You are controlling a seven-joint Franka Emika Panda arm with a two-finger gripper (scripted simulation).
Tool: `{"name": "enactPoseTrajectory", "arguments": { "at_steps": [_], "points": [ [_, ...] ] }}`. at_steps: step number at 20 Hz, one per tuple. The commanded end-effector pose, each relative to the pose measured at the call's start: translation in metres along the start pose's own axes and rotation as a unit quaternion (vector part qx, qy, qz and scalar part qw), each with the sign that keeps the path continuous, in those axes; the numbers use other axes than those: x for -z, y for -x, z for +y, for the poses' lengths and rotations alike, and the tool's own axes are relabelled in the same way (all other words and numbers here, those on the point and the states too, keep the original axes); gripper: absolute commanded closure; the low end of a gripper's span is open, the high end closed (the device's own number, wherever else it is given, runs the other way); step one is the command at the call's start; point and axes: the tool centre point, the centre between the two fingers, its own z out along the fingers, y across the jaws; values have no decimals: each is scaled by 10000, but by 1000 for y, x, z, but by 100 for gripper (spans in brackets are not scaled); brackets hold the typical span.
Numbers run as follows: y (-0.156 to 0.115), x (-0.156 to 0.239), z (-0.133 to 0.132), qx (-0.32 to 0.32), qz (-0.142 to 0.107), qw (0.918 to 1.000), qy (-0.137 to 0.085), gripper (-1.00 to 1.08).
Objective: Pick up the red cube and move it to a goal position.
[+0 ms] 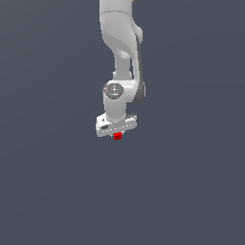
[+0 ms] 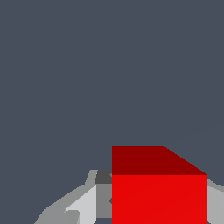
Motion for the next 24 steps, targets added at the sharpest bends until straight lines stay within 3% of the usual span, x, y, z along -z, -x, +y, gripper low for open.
{"name": "enactPoseTrajectory", "arguments": {
  "at_steps": [1,24],
  "points": [
    [-1,16,-2,1,7,10000,3,108],
    [-18,253,-39,3,7,10000,5,108]
  ]
}}
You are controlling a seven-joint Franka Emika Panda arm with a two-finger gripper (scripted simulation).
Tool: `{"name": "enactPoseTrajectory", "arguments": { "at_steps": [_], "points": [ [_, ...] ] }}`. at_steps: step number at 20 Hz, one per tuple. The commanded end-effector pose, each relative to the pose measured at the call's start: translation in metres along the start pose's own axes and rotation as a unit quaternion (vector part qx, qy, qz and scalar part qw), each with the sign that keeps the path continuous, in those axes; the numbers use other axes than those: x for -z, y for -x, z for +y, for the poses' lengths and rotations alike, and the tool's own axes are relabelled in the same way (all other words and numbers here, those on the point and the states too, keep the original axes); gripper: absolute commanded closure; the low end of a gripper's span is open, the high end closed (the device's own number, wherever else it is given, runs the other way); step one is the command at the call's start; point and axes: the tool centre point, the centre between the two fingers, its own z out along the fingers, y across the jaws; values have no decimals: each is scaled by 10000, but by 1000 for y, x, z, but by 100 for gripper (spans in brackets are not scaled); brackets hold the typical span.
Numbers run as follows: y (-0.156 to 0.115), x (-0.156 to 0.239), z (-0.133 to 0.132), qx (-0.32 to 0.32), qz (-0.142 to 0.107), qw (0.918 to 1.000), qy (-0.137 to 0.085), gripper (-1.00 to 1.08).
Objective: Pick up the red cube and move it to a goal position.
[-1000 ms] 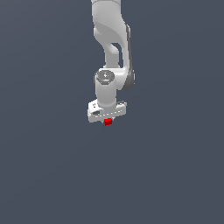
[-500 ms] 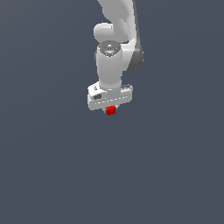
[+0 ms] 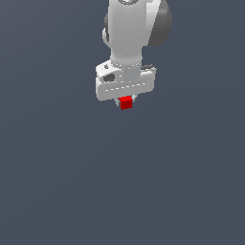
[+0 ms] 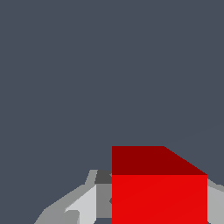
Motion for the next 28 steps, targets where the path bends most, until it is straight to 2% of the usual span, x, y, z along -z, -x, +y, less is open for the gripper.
{"name": "enactPoseTrajectory", "arguments": {
  "at_steps": [1,9,15,21,28],
  "points": [
    [-2,27,-4,0,-2,10000,-1,108],
    [-10,109,-16,0,-2,10000,-1,108],
    [-16,154,-22,0,-2,10000,-1,108],
    [-20,181,-25,-3,0,10000,-2,108],
    [-23,192,-26,-3,0,10000,-2,108]
  ]
}}
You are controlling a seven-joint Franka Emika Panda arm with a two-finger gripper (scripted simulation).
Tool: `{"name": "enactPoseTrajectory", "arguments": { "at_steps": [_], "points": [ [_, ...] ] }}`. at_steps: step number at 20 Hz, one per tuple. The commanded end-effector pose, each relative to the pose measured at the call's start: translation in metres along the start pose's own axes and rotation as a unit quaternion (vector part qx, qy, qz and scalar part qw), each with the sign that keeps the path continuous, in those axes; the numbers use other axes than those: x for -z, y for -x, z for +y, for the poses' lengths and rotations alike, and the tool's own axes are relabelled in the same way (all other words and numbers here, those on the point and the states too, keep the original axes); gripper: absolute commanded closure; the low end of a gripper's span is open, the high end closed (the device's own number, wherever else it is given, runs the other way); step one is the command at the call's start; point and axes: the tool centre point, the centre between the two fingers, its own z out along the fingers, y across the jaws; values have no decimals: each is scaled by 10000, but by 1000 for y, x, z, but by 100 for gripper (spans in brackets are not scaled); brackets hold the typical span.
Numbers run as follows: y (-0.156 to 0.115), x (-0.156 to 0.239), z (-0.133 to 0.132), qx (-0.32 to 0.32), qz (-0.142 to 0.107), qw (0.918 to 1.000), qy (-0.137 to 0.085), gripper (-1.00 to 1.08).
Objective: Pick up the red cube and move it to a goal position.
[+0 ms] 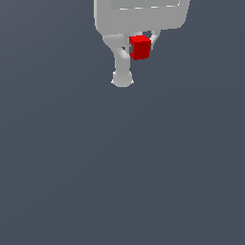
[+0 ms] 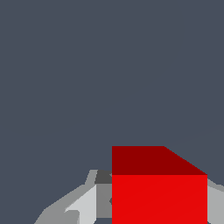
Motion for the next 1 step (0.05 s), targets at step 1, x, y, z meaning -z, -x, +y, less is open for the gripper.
{"name": "enactPoseTrajectory", "arguments": {
  "at_steps": [1],
  "points": [
    [0,2,0,-1,0,10000,0,108]
  ]
}}
